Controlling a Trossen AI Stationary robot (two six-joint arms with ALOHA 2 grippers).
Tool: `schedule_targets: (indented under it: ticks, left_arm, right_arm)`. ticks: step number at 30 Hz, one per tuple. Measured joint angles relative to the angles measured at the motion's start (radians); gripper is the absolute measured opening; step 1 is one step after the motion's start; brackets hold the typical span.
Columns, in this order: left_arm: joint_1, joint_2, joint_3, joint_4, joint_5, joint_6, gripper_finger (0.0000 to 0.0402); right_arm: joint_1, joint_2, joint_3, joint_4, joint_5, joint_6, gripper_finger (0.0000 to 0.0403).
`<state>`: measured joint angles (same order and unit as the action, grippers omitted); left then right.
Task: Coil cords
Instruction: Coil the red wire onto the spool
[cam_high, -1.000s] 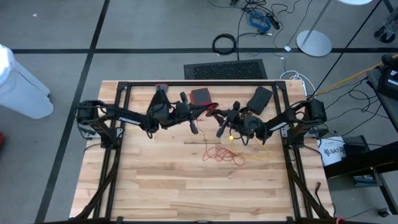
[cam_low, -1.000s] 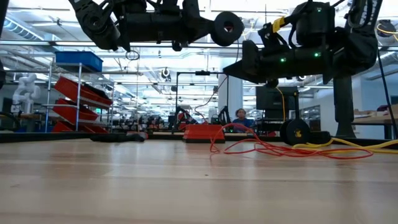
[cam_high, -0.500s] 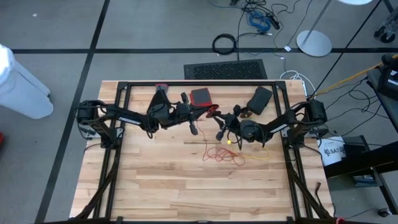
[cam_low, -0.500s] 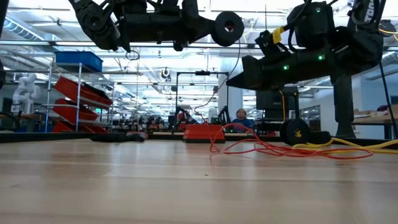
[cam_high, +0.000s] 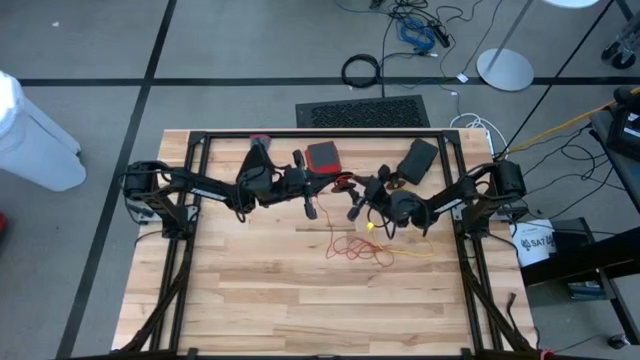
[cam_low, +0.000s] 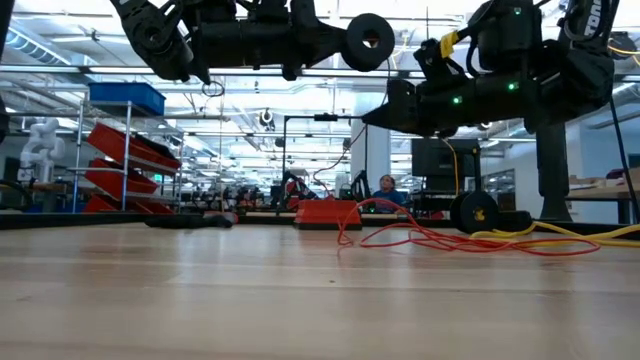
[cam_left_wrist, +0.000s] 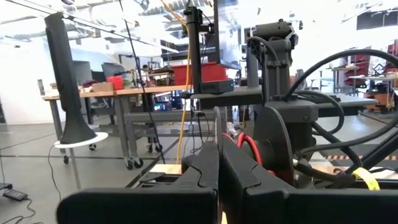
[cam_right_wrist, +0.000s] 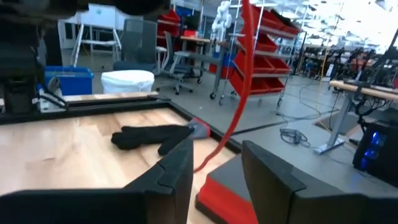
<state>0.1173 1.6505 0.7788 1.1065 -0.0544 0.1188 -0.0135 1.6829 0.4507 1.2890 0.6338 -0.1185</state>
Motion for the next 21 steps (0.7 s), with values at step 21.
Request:
schedule_targets:
  ticks: [21]
  left_arm:
    - [-0.002,0.000,0.000,0.012,0.008,0.002,0.0000]
  right_arm:
    - [0.016,0.000,0.000,0.047,0.024,-0.035,0.0015]
